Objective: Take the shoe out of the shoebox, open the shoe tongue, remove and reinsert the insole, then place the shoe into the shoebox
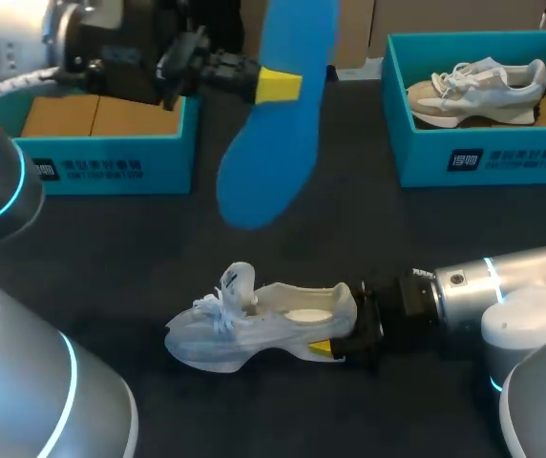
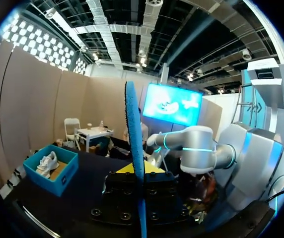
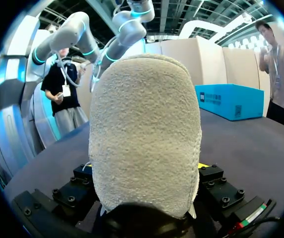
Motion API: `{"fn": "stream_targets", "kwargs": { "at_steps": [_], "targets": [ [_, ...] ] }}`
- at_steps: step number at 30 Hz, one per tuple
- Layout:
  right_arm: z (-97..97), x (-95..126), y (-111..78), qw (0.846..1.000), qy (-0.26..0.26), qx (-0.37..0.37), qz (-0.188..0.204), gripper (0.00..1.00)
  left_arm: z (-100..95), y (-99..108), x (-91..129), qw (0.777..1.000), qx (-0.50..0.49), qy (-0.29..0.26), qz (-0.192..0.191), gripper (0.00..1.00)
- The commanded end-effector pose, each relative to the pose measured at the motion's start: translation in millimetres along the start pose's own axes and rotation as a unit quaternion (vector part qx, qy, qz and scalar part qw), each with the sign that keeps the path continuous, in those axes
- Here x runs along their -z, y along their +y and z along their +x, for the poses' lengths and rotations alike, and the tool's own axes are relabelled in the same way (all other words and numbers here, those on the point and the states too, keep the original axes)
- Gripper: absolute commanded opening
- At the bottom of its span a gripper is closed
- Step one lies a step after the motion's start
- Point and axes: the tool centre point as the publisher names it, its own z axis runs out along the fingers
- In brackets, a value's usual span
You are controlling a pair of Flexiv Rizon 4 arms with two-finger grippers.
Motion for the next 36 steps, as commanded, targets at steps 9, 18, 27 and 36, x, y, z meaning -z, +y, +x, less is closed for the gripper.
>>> {"fn": "stream_targets", "kwargs": {
  "at_steps": [9, 18, 27, 36],
  "targets": [
    [0.6, -1.4, 1.2, 1.0, 0.0, -0.001, 0.003, 0.0, 24.8, 0.3, 15.6, 0.998, 0.035, -0.016, 0.045, 0.0],
    [2.4, 1.8, 3.0, 1.0, 0.004, 0.005, 0.027, 1.0, 24.8, 0.3, 15.6, 0.998, 0.035, -0.016, 0.045, 0.0],
    [3.5, 26.9, 8.5, 0.996, -0.018, 0.012, 0.085, 1.0, 24.8, 0.3, 15.6, 0.998, 0.035, -0.016, 0.045, 0.0],
    [1.6, 57.0, 28.3, 0.967, -0.03, 0.004, 0.254, 1.0, 24.8, 0.3, 15.6, 0.998, 0.035, -0.016, 0.045, 0.0]
  ]
}}
